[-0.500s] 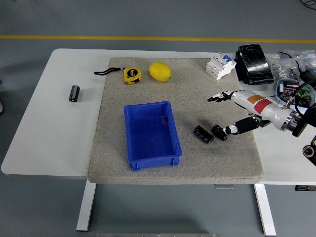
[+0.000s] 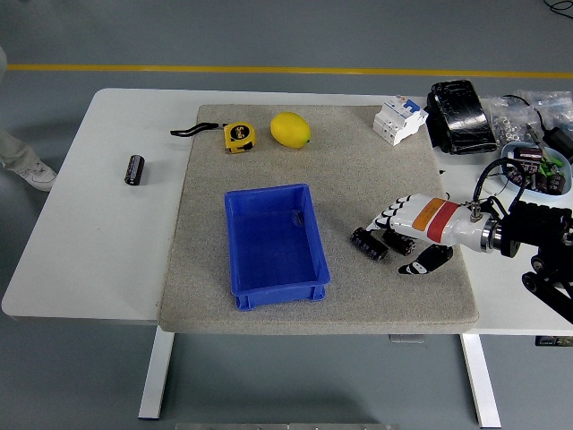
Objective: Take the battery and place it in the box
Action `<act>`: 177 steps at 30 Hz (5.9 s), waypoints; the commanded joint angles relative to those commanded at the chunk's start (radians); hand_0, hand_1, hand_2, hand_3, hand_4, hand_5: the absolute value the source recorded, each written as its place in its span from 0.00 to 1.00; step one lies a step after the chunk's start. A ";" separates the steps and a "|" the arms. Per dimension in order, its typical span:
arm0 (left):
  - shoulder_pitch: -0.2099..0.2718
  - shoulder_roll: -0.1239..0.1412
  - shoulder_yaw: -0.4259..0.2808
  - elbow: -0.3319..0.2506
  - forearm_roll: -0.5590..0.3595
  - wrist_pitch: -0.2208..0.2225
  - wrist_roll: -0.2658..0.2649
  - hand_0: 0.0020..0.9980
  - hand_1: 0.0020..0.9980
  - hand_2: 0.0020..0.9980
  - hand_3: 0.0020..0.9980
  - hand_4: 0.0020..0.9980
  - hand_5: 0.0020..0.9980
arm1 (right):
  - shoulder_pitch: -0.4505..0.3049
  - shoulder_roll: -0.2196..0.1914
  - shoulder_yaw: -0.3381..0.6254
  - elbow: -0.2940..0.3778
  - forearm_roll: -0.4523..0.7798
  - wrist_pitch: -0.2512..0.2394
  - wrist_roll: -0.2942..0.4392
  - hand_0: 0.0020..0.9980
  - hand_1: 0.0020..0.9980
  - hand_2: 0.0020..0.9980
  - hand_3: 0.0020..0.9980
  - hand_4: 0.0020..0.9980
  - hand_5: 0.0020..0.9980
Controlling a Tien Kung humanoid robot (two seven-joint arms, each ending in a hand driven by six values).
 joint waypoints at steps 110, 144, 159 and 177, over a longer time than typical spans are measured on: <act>-0.018 0.025 0.094 -0.002 -0.041 0.002 0.016 0.69 0.68 0.81 0.80 0.78 0.80 | 0.219 0.136 -0.038 0.089 -0.002 0.001 -0.008 0.77 0.76 0.85 1.00 0.94 0.11; -0.029 0.019 0.124 -0.005 -0.076 0.004 0.010 0.69 0.68 0.81 0.80 0.78 0.80 | 0.154 0.059 -0.175 -0.025 -0.074 0.015 -0.022 0.76 0.74 0.81 0.85 0.89 0.11; -0.034 0.017 0.131 -0.007 -0.078 0.002 0.014 0.69 0.68 0.81 0.80 0.78 0.80 | 0.149 0.087 -0.189 -0.102 -0.051 -0.016 -0.009 0.69 0.68 0.75 0.80 0.86 0.12; -0.026 0.019 0.133 -0.006 -0.079 0.001 0.014 0.69 0.68 0.81 0.80 0.78 0.80 | 0.151 0.072 -0.189 -0.097 -0.030 -0.027 0.007 0.62 0.63 0.70 0.66 0.75 0.12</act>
